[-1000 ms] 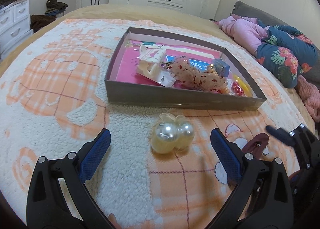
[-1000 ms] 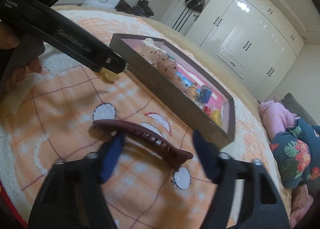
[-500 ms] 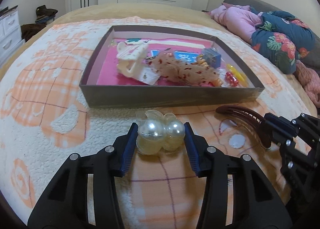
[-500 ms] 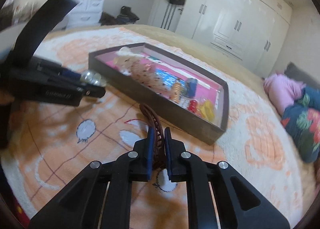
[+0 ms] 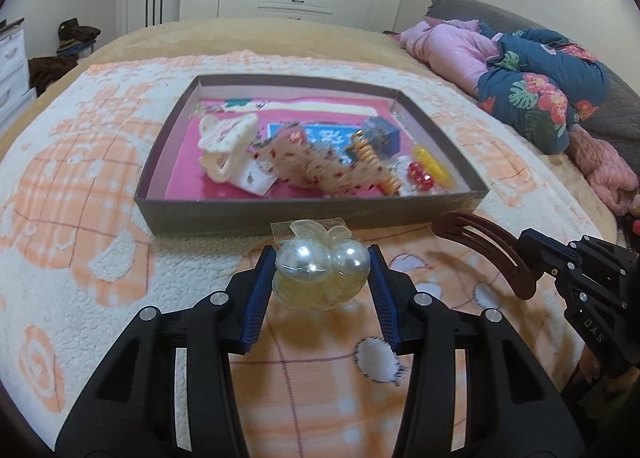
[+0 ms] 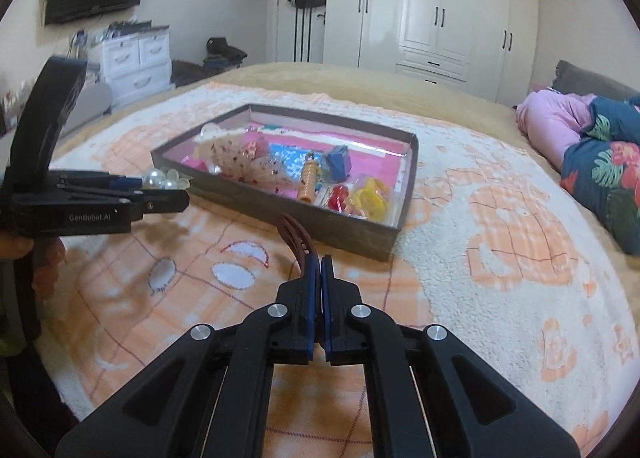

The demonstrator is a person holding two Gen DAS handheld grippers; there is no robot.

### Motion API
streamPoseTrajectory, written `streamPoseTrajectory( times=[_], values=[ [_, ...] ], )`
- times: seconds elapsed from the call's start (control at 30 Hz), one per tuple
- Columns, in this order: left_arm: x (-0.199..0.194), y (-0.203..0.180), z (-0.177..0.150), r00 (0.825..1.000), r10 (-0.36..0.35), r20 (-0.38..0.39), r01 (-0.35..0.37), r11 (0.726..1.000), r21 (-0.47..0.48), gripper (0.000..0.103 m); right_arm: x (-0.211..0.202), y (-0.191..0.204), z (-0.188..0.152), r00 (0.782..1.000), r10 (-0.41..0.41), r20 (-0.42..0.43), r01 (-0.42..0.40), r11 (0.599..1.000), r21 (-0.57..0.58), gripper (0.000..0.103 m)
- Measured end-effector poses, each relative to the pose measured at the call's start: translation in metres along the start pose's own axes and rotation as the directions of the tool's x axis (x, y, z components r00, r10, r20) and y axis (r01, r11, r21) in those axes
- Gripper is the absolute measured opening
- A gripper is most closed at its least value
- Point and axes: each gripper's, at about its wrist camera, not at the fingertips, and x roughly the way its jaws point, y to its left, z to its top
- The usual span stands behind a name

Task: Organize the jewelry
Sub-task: 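Carry the pearl bag and maroon clip into the box and open both tools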

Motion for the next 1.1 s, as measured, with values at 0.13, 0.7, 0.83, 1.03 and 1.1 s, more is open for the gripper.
streamPoseTrajectory(
  times=[0.13,0.7,0.83,1.03,1.1],
  values=[
    [-0.006,-0.009,0.009,1.0,-0.019,0.024,0.019,1.0,0.014,0.037,-0.009,-0.005,0.006,1.0,-0.004,0.027,0.004,1.0,0.012,0.003],
    [-0.005,-0.01,0.065,0.994,-0.025,0.107,0.021,0.999,0.031,0.037,0.007,-0.026,0.061,0.993,-0.045,0.106,0.043,0.999,0.025,0.003],
    [0.005,-0.004,0.076,0.994,-0.012,0.107,0.01,1.0,0.023,0.037,0.023,-0.031,0.072,0.993,-0.054,0.103,0.051,0.998,0.035,0.003],
    [0.018,0.001,0.087,0.995,-0.013,0.101,0.012,1.0,0.012,0.037,0.045,-0.04,0.084,0.994,-0.066,0.087,0.061,0.997,0.057,0.003],
    [0.023,0.001,0.09,0.995,-0.017,0.097,0.017,1.0,0.01,0.037,0.053,-0.042,0.087,0.994,-0.071,0.082,0.066,0.996,0.059,0.003]
  ],
)
